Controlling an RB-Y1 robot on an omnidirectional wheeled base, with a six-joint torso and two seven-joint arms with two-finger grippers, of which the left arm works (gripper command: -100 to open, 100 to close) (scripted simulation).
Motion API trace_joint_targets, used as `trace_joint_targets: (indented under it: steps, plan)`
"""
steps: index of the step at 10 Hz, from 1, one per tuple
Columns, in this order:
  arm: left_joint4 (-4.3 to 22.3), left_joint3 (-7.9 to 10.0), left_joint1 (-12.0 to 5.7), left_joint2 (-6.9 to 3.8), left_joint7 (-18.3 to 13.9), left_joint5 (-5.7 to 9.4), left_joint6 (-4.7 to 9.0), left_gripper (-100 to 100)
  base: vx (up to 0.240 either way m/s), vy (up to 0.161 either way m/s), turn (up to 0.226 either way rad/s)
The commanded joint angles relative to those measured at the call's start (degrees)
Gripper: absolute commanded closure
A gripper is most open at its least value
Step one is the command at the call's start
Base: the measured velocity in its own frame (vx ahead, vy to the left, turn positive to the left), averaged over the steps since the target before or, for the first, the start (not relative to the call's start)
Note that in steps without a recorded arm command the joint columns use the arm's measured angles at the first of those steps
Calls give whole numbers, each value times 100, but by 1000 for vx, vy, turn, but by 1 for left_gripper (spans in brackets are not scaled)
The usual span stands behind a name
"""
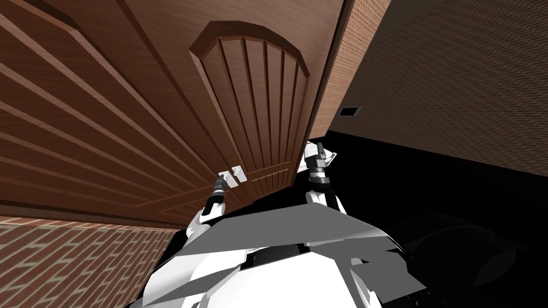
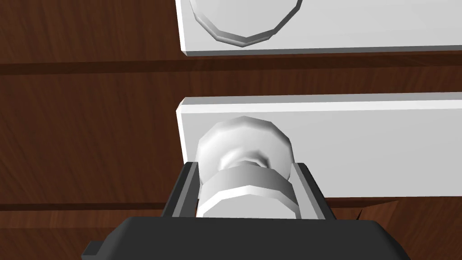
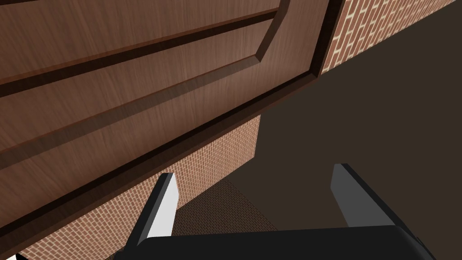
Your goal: Pull the door open
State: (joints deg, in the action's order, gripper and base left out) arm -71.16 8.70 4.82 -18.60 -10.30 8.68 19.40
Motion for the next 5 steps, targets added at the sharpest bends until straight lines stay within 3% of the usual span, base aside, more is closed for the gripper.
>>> trace_joint_targets:
  steps: [1,2,3,5]
  plan:
    - [2,39,12,-25,0,6,0,100,-6,0,4]
    - [2,39,12,-25,0,6,0,100,0,0,0]
    - [51,89,123,-73,-9,17,-11,100,-116,58,100]
    - [74,135,200,-124,-21,27,-12,100,-194,94,134]
